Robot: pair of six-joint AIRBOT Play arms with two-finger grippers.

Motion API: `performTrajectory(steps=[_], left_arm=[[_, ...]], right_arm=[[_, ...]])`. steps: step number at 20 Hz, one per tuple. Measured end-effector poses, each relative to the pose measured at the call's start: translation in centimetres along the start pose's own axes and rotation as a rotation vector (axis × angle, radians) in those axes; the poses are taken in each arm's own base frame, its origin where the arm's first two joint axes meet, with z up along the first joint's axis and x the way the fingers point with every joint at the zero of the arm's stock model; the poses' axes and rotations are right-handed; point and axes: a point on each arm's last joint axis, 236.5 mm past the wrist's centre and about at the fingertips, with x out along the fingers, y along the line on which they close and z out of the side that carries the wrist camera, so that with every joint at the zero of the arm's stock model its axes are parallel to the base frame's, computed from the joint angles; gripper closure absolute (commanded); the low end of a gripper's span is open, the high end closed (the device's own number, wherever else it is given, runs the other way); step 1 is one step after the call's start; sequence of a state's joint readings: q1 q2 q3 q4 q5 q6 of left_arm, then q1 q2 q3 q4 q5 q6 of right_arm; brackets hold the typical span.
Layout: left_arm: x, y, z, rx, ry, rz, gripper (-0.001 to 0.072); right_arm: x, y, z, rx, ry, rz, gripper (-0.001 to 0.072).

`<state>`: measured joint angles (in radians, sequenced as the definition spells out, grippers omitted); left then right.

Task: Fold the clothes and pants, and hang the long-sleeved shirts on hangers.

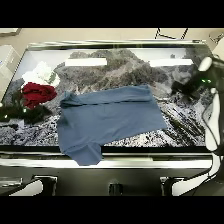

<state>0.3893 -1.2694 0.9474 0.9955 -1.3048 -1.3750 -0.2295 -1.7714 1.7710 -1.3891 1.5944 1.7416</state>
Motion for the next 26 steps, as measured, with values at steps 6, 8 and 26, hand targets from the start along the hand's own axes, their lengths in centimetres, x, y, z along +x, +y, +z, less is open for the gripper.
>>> performTrajectory(steps=[6,8,26], left_arm=[[4.7,4.5,-12.6,-0.167,0.299,0.018,0.0221],[6.0,4.3,-14.5,-0.19,0.326,-0.006,0.0226],[8.3,2.9,-12.3,-0.126,0.109,0.018,0.069]], right_arm=[[3.6,-3.5,-6.2,0.022,0.252,0.073,0.0158],[4.2,-3.2,-6.4,0.02,0.258,0.101,0.0158],[10.9,1.6,-9.6,-0.02,0.354,0.312,0.0665]])
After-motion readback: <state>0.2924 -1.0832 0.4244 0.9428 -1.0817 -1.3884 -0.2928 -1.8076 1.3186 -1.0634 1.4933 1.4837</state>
